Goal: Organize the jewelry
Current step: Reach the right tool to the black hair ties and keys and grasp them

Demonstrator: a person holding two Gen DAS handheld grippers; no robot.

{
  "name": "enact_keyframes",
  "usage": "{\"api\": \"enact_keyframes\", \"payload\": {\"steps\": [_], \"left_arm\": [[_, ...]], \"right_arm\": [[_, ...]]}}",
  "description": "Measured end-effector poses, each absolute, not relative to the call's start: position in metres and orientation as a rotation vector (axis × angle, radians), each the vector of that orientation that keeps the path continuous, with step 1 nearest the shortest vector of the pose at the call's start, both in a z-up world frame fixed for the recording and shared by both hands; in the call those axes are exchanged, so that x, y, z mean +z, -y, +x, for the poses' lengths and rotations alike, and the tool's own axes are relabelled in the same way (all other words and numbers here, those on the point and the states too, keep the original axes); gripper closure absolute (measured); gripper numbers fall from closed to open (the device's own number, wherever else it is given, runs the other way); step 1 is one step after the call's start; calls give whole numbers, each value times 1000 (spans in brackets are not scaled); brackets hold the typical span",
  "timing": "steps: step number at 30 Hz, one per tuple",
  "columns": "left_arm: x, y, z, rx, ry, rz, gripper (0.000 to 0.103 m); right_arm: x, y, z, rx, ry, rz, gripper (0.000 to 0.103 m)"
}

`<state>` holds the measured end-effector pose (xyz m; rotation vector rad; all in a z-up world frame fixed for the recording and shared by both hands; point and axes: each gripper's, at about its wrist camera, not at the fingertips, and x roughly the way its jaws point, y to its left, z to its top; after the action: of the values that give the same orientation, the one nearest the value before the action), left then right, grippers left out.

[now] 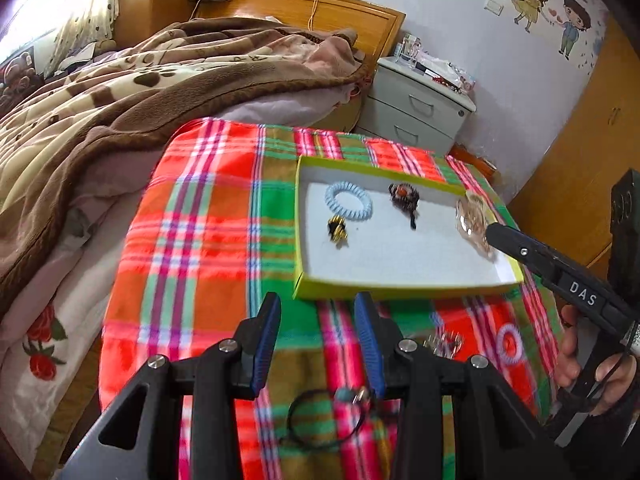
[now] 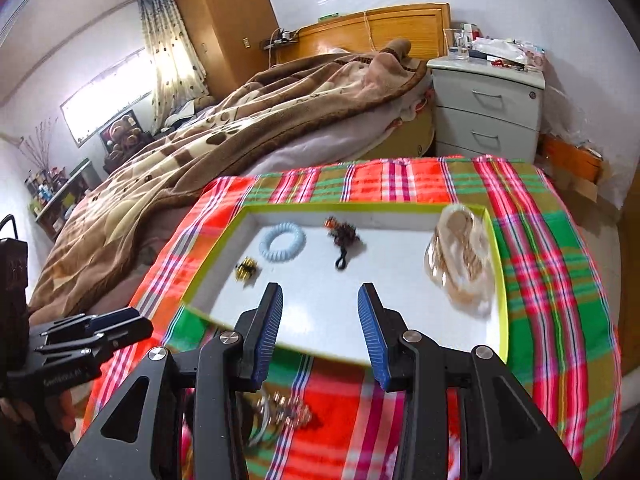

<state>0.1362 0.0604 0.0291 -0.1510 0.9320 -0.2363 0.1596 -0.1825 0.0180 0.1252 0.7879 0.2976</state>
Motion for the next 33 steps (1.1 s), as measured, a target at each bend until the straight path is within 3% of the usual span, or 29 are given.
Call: {"api": "enact_keyframes", "payload": {"steps": [22,27,30,33], "left_arm": [[-12,-92,78,-217,-995,-188,63],[-13,-99,66,-204,-936,-185,62],[-14,-105,63,-211,-926,-221,55],[-17,-107,61,-220,-942,-226,51]], "right_arm": [[-22,134,104,431,-839,-8,62],[-27,124,107,416,-851,-43,63],[-28,119,109,409,-861,-58,64],[-29,115,109,396,-857,-90,72]]}}
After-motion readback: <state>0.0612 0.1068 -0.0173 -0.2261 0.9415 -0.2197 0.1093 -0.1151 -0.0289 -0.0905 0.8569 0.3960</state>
